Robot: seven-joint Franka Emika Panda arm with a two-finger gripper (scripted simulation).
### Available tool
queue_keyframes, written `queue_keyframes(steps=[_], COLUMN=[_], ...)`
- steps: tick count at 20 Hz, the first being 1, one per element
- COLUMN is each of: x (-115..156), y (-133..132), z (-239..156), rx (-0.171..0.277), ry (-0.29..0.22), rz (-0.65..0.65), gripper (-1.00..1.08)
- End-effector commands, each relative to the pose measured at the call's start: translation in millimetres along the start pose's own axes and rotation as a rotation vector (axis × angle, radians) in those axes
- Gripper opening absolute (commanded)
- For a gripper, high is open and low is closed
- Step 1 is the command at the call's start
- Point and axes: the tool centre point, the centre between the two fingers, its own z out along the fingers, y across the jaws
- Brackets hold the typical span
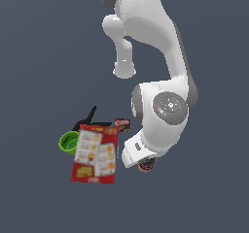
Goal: Pick up a designated object from a clutter of objects.
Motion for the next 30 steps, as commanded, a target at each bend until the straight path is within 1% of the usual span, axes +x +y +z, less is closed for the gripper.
queue_keyframes(steps=[1, 7, 16, 22, 23, 30], x=[2.0, 1.1, 0.5, 2.0, 2.0, 2.0], y=[-0.7, -0.5, -1.1, -0.6, -0.6, -0.6], z=[3.1, 9.2, 50.6, 53.6, 53.6, 53.6], rx=[0.001, 0.001, 0.001, 0.001, 0.001, 0.001], ry=[0.001, 0.000, 0.001, 0.001, 0.001, 0.001], rz=[-0.005, -0.004, -0.006, -0.006, -0.006, -0.006], gripper=[1.00, 1.00, 1.00, 1.00, -1.00, -1.00])
